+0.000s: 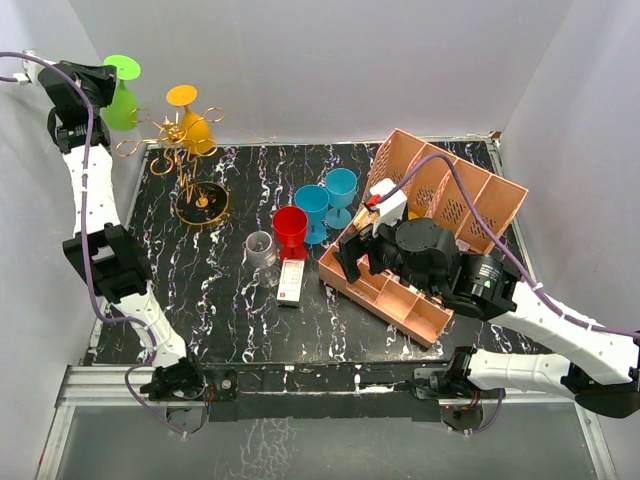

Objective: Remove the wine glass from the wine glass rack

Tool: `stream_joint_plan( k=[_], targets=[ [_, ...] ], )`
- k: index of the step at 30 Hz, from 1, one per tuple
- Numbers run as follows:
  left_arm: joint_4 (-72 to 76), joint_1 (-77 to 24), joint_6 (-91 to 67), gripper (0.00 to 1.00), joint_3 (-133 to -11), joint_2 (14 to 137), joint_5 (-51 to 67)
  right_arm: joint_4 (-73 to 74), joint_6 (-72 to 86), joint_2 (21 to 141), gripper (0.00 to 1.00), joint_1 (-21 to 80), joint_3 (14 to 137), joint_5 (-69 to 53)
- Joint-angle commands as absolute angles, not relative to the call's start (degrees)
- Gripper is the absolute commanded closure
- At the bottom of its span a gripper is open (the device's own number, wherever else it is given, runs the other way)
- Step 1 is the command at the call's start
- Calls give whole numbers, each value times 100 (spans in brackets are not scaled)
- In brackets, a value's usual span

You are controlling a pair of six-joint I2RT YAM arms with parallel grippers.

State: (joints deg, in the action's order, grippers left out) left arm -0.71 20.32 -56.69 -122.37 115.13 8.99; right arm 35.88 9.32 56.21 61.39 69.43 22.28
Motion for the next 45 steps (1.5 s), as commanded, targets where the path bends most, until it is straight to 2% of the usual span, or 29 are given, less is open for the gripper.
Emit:
stream_joint_plan(
  k=[1,6,16,20,25,32,35,40,45],
  targets=[
    [948,2048,-5002,100,-11964,10441,505,3379,1046,5577,1,6127,7306,2090],
    [1322,2031,-4786,100,-11334,9539,665,3393,1240,5542,1,6122,7347,1928],
    [1978,1935,-6308,100,-9080,6965,2180,3371,2037,5553,1,6122,7335,1367],
    [1929,1129,-6264,100,-8618,6239,2200,3252,2434,5537,1,6133,7199,1073],
    [1874,107,-6299,100,-8402,5757,2757,3074,3084,5526,1,6129,6930,744],
    [2065,-750,-6907,100,-7157,4783,3638,2353,3812,5462,1,6120,6367,177],
    [1906,-874,-7290,100,-6718,4402,3743,1842,4061,5461,1,6127,6070,-144],
    [2882,-888,-8809,100,-5367,3683,3481,715,4597,5434,1,6126,5581,-476],
    [3651,-883,-10035,100,-4608,3323,3028,-5,5246,5469,0,5936,5342,-451]
  ],
)
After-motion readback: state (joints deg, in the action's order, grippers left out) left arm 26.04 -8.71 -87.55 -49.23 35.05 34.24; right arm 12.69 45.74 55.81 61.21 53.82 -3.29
